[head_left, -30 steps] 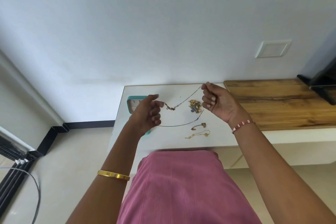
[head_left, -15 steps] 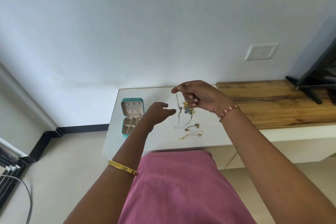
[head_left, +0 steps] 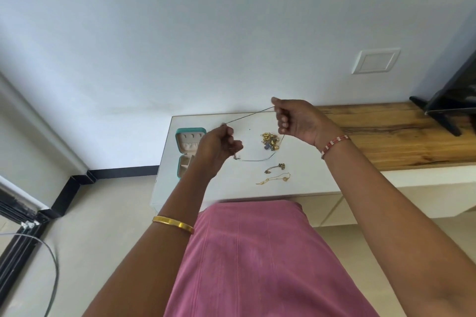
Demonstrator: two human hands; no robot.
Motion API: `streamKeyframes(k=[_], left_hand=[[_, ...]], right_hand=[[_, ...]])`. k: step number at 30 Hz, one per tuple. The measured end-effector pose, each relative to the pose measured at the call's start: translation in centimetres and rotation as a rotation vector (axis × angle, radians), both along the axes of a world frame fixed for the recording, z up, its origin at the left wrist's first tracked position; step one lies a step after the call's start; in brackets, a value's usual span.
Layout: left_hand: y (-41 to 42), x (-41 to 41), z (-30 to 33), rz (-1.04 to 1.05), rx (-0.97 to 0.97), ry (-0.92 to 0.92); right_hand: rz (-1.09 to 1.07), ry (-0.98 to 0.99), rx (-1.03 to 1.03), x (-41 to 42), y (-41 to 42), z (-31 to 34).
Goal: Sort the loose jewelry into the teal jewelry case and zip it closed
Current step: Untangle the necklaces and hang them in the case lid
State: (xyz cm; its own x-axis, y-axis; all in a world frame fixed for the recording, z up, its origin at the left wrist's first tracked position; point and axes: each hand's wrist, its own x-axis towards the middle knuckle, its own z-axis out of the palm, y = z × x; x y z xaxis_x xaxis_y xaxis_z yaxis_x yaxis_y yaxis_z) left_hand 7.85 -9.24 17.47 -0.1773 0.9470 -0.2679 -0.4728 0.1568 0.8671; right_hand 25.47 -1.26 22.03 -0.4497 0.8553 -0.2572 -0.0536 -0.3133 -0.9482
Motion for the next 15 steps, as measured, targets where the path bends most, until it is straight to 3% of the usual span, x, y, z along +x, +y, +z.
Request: streamKeyframes(k=[4,9,12,15], left_hand=[[-0.2,-1.8,-1.0,0.109,-0.049,-0.227],[-0.6,-2.0,-2.2,0.11,-0.111,-0.313],[-0.9,-2.2,-3.4,0.122,-0.14,-0.376],[-1.0,-2.5,-4.6,0.074,-0.155,-0.293]], right_hand=[[-0.177,0.221,-0.128,1.7,0.9,-1.9],[-0.238,0.287,-0.163,1.3,1.3,-3.6],[-0.221,0.273,-0.15,0.9,1.6,-4.2],[-0.182,0.185,-0.126,0.5,1.8,-4.9]])
